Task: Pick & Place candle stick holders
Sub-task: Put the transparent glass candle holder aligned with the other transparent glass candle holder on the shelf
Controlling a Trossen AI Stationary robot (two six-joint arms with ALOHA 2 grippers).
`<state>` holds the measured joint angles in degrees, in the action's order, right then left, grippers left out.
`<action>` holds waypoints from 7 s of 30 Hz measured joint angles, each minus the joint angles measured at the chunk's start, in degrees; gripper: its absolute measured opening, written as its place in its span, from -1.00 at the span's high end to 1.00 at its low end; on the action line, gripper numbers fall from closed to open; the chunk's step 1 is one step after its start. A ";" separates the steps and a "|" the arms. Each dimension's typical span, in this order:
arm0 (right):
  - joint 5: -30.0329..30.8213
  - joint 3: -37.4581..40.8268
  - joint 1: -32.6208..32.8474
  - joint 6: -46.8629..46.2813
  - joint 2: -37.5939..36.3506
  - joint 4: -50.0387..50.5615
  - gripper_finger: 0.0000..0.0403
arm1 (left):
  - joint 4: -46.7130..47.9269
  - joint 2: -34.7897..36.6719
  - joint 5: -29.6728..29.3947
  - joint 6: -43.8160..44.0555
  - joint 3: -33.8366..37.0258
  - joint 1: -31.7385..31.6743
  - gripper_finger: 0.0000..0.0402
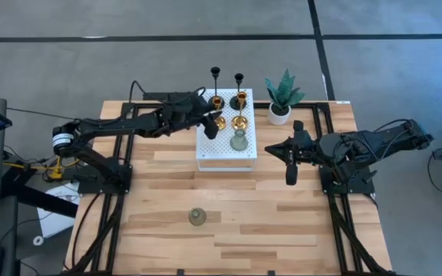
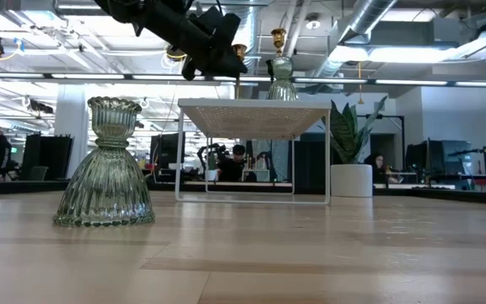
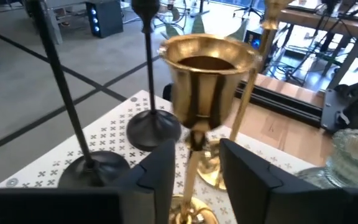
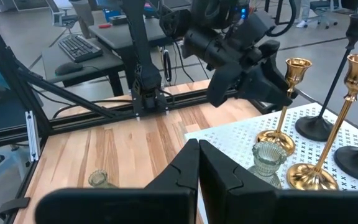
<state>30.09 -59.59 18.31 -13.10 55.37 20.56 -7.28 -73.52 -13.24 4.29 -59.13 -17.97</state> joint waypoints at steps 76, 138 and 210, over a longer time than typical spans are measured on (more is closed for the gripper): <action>-0.17 0.00 0.04 -2.03 0.01 -3.19 1.00 | -9.90 43.56 7.51 8.59 49.72 42.39 0.98; 0.00 0.02 -4.64 -13.97 0.26 -2.21 1.00 | -37.30 16.93 11.13 2.54 58.77 41.71 -0.01; 0.00 0.02 -4.63 -13.50 0.24 0.04 1.00 | -45.67 -10.69 17.77 3.74 39.23 40.45 -0.46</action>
<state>30.09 -59.57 13.68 -26.60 55.61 20.60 -52.95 -84.20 4.54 8.03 -19.90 22.48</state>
